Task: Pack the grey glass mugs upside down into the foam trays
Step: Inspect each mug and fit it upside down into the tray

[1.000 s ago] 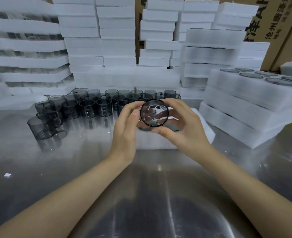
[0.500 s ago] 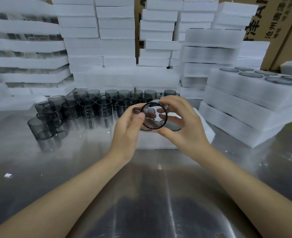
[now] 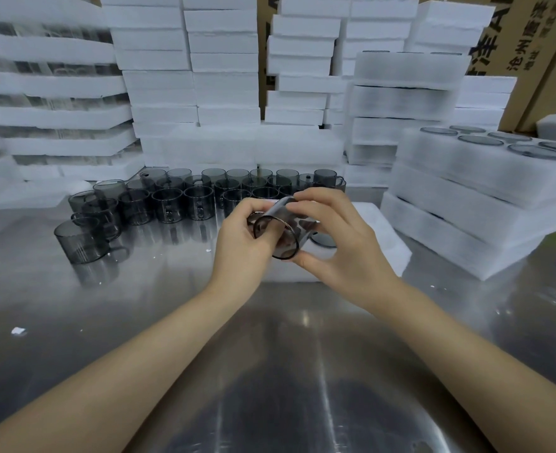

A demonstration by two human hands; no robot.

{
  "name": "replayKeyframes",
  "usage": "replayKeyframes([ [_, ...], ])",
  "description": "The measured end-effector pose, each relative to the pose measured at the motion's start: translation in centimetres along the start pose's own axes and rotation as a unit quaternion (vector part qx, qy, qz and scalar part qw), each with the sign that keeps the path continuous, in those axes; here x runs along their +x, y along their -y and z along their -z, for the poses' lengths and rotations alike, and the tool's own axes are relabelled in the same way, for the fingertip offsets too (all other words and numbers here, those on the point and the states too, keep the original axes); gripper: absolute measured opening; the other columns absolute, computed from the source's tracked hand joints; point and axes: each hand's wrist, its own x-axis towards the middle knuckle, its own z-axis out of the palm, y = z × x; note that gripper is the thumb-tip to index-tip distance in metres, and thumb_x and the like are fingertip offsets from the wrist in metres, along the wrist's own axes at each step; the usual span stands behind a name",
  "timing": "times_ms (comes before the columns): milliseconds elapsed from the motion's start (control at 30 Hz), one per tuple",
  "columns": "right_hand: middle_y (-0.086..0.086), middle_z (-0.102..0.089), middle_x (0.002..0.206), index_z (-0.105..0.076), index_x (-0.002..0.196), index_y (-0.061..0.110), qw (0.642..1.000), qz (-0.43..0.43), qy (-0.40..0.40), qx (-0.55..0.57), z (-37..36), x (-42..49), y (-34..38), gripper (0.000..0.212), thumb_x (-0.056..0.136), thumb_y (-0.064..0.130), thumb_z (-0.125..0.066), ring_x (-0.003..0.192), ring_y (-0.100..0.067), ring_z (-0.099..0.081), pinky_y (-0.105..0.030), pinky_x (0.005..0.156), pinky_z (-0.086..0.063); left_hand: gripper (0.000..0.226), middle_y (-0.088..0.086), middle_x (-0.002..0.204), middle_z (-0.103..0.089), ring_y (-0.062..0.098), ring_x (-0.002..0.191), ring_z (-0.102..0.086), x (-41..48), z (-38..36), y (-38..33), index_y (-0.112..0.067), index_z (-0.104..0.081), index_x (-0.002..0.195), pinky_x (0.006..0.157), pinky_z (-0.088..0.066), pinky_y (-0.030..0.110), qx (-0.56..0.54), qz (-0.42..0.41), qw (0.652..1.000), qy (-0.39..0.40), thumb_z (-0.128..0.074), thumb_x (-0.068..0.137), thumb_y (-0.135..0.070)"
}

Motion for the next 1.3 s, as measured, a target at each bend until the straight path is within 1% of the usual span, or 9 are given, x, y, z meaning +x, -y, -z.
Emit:
replayKeyframes([
  [167, -0.01, -0.051, 0.126, -0.059, 0.121, 0.006, 0.998, 0.032, 0.017, -0.047, 0.2, 0.0, 0.1, 0.05, 0.076, 0.005, -0.079, 0.116, -0.017, -0.051, -0.031, 0.091, -0.048, 0.029, -0.016, 0.07, -0.068, 0.004, 0.072, -0.064, 0.0, -0.1, -0.3, -0.023, -0.064, 0.08, 0.06, -0.048, 0.016, -0.02, 0.024, 0.999, -0.007, -0.06, 0.085, 0.005],
  [400, -0.015, -0.055, 0.125, -0.058, 0.123, 0.008, 0.993, 0.053, 0.049, -0.098, 0.3, 0.2, 0.8, 0.041, 0.084, 0.014, -0.069, 0.107, -0.028, -0.057, -0.045, 0.069, -0.056, 0.024, -0.013, 0.059, -0.055, 0.002, 0.057, -0.049, -0.1, -0.2, -0.2, -0.02, -0.056, 0.069, 0.05, -0.04, 0.015, -0.005, 0.038, 0.999, -0.022, -0.063, 0.081, 0.0],
  [500, -0.015, -0.057, 0.125, -0.062, 0.121, 0.005, 0.989, 0.054, 0.055, -0.125, 0.4, 0.2, 0.8, 0.041, 0.081, 0.007, -0.071, 0.106, -0.032, -0.059, -0.045, 0.066, -0.056, 0.019, -0.009, 0.072, -0.063, 0.01, 0.069, -0.059, -0.3, -0.1, -0.4, -0.025, -0.061, 0.078, 0.058, -0.05, 0.028, 0.007, 0.019, 1.0, -0.007, -0.056, 0.076, -0.007],
  [633, -0.009, -0.054, 0.122, -0.061, 0.117, 0.003, 0.995, -0.004, -0.005, -0.099, 1.3, 0.6, 0.0, 0.048, 0.073, 0.0, -0.078, 0.103, -0.021, -0.059, -0.039, 0.074, -0.056, 0.041, 0.0, 0.098, -0.067, 0.026, 0.083, -0.07, -0.6, -0.1, 0.1, -0.019, -0.062, 0.106, 0.071, -0.058, 0.039, -0.05, -0.003, 0.999, -0.009, -0.04, 0.074, -0.004],
  [733, 0.005, -0.049, 0.115, -0.056, 0.117, 0.022, 0.989, -0.12, -0.087, 0.027, 2.2, 0.9, -0.8, 0.059, 0.068, 0.004, -0.083, 0.101, -0.002, -0.056, -0.018, 0.084, -0.051, 0.031, -0.012, 0.086, -0.069, 0.018, 0.082, -0.071, 0.0, 0.3, 1.0, -0.019, -0.062, 0.097, 0.077, -0.056, 0.032, -0.059, 0.025, 0.994, -0.088, -0.042, 0.077, -0.005],
  [900, -0.009, -0.057, 0.119, -0.05, 0.1, 0.058, 0.942, -0.249, -0.12, 0.192, 2.3, 1.1, -1.1, 0.058, 0.065, 0.025, -0.082, 0.105, -0.017, -0.061, -0.021, 0.086, -0.052, 0.019, 0.004, 0.096, -0.066, 0.021, 0.094, -0.063, 2.0, 2.2, 3.8, -0.014, -0.061, 0.095, 0.092, -0.05, 0.037, 0.021, 0.108, 0.971, -0.212, -0.052, 0.089, 0.001],
  [1100, 0.008, -0.059, 0.122, -0.049, 0.117, 0.025, 0.928, -0.241, -0.08, 0.271, 1.6, 0.5, -1.2, 0.061, 0.069, 0.003, -0.078, 0.116, -0.018, -0.059, -0.029, 0.094, -0.049, 0.013, -0.001, 0.07, -0.064, 0.003, 0.055, -0.06, 2.4, 2.5, 4.9, -0.01, -0.062, 0.096, 0.074, -0.051, 0.025, -0.019, 0.157, 0.964, -0.212, -0.05, 0.098, -0.012],
  [1233, 0.008, -0.053, 0.13, -0.048, 0.113, 0.023, 0.927, -0.216, -0.068, 0.298, 1.4, 0.4, -0.9, 0.058, 0.068, -0.005, -0.073, 0.12, -0.018, -0.057, -0.026, 0.094, -0.046, 0.037, -0.003, 0.094, -0.067, 0.004, 0.082, -0.065, 1.6, 1.5, 3.9, -0.016, -0.062, 0.096, 0.08, -0.049, 0.017, -0.03, 0.124, 0.983, -0.13, -0.041, 0.09, 0.015],
  [1300, 0.004, -0.052, 0.133, -0.047, 0.114, 0.022, 0.925, -0.213, -0.064, 0.308, 1.5, 0.4, -0.9, 0.058, 0.069, -0.006, -0.072, 0.122, -0.018, -0.056, -0.031, 0.096, -0.047, 0.03, -0.007, 0.101, -0.068, 0.007, 0.096, -0.063, 1.2, 1.0, 3.3, -0.02, -0.065, 0.097, 0.086, -0.048, 0.017, -0.018, 0.098, 0.992, -0.078, -0.05, 0.092, 0.005],
])
